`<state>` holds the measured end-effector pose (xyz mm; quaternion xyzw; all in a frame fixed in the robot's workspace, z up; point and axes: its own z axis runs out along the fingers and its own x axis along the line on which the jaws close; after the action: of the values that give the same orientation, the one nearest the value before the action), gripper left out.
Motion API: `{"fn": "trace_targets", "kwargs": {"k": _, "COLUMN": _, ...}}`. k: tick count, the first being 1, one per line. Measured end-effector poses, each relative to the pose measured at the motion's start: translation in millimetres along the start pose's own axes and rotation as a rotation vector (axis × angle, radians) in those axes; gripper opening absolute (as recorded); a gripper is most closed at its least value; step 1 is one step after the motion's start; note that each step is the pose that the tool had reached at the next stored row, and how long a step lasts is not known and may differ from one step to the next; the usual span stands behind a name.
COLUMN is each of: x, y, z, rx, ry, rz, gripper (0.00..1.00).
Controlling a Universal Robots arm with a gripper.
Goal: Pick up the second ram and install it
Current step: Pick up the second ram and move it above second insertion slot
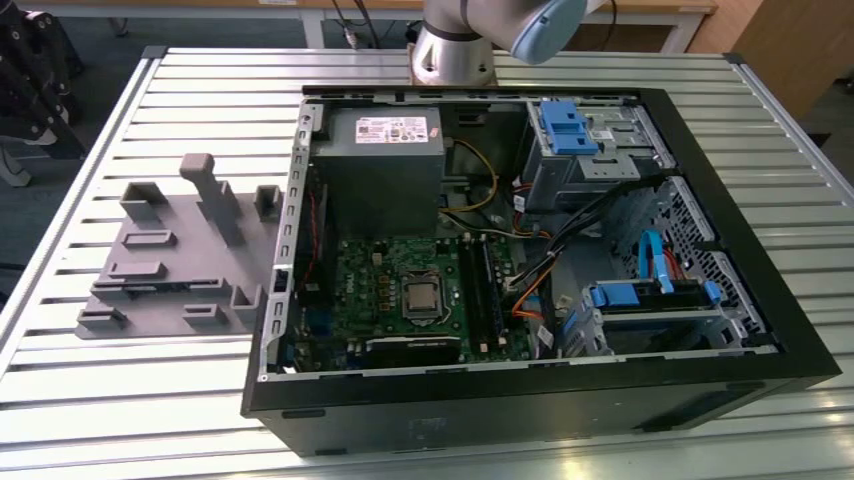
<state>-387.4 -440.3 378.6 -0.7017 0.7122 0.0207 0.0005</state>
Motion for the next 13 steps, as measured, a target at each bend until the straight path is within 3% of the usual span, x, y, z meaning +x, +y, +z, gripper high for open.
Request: {"fn": "trace_targets", "kwargs": {"k": 13, "x": 0.3, "y": -0.1, "z": 1.6, "rx": -0.0008, "ry": -0.0009, "rz": -0.025, "gripper": 0.17}}
